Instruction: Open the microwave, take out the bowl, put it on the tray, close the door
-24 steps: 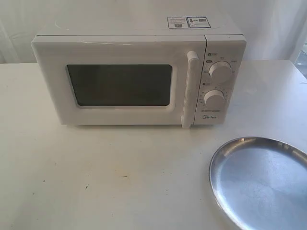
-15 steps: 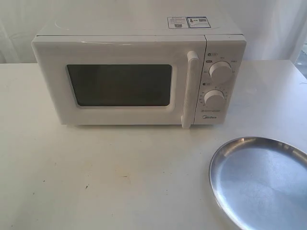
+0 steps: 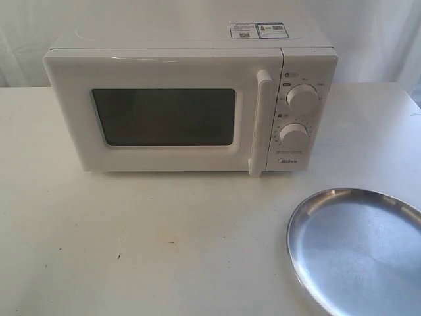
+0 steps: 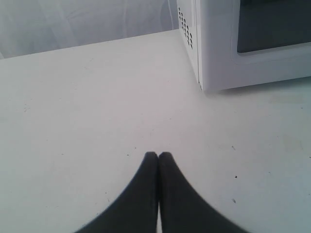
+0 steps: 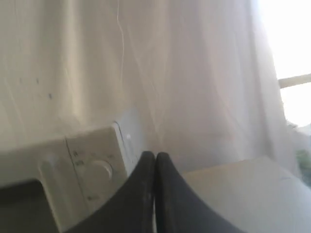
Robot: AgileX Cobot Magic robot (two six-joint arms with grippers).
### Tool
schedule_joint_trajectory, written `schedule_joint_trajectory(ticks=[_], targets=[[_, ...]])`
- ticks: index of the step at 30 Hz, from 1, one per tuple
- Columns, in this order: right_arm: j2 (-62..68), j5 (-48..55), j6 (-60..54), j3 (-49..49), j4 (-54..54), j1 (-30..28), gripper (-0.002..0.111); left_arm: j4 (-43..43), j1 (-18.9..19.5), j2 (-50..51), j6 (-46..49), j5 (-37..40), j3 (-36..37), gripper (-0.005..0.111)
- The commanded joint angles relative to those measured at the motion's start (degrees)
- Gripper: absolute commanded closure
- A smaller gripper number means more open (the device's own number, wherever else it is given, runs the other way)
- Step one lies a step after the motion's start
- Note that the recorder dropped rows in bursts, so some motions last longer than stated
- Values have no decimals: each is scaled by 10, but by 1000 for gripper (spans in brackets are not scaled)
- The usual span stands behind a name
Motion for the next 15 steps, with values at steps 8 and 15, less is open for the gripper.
schedule_joint_trajectory(ticks=[8,15], targets=[[-3,-44,127,3,19,3,108,0,-2,-1,0,-1,-1,107],[29,-279,324,-57,-252,11,108,0,-2,-1,0,-1,-1,107]])
